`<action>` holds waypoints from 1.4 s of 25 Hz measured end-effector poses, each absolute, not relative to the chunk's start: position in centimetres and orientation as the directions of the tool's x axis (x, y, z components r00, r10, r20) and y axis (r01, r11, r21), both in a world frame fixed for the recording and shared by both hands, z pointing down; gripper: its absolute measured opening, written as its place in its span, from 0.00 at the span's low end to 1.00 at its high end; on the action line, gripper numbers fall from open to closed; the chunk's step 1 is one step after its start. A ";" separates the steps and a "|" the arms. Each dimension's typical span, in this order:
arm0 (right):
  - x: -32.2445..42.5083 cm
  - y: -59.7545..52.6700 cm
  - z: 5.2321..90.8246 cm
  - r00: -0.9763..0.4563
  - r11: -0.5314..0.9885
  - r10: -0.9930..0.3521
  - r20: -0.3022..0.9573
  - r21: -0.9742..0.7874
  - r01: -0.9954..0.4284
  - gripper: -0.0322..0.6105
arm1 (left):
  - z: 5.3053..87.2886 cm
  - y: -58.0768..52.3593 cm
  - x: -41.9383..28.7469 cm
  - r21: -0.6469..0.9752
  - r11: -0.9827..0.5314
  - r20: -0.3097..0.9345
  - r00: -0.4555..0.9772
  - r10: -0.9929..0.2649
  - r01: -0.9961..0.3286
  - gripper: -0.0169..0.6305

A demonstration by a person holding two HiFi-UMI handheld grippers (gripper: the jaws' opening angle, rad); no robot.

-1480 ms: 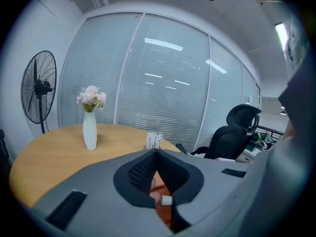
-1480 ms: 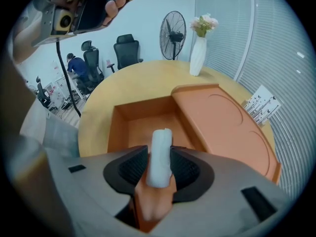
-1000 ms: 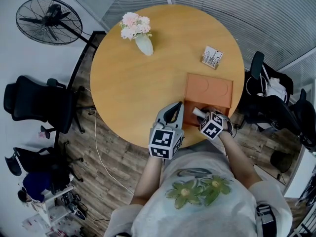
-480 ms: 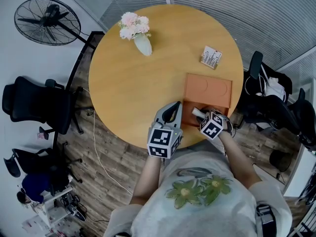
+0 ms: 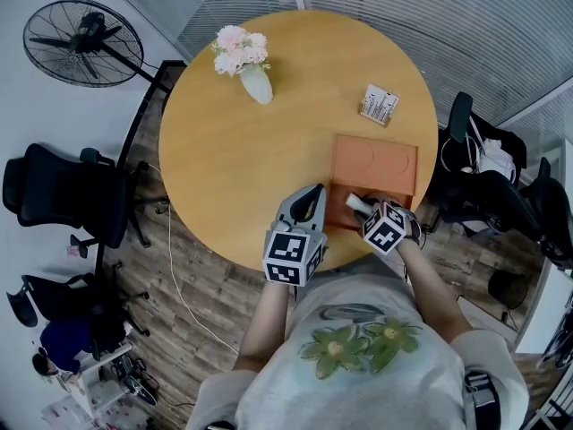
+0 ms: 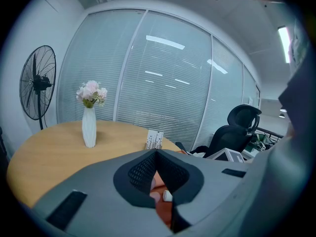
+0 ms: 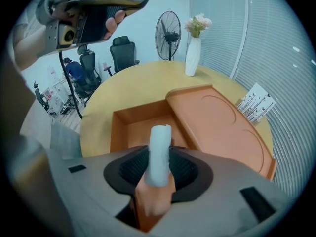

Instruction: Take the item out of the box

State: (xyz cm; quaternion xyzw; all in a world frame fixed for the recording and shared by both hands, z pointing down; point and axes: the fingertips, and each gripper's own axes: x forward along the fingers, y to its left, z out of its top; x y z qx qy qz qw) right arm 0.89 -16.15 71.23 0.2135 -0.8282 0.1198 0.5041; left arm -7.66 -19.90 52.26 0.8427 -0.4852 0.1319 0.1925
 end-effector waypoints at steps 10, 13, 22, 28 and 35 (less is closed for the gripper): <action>0.8 -16.7 68.6 -0.442 0.866 -0.257 0.859 0.001 -0.501 0.27 | 52.4 -20.2 -8.0 0.197 -0.456 0.415 0.495 -0.764 -0.868 0.03; 0.7 -16.8 67.5 -0.459 0.862 -0.262 0.849 -0.008 -0.506 0.27 | 52.3 -20.3 -8.1 0.199 -0.455 0.416 0.495 -0.763 -0.868 0.03; 0.4 -17.4 63.6 -0.551 0.842 -0.296 0.780 -0.060 -0.537 0.27 | 51.9 -20.3 -8.4 0.197 -0.454 0.409 0.494 -0.767 -0.869 0.03; 0.1 -17.6 60.5 -0.605 0.838 -0.320 0.729 -0.080 -0.539 0.27 | 51.4 -20.5 -9.0 0.200 -0.443 0.401 0.485 -0.777 -0.874 0.03; 0.1 -18.1 57.5 -0.642 0.838 -0.352 0.681 -0.076 -0.540 0.27 | 50.8 -20.7 -8.9 0.205 -0.437 0.387 0.483 -0.785 -0.876 0.03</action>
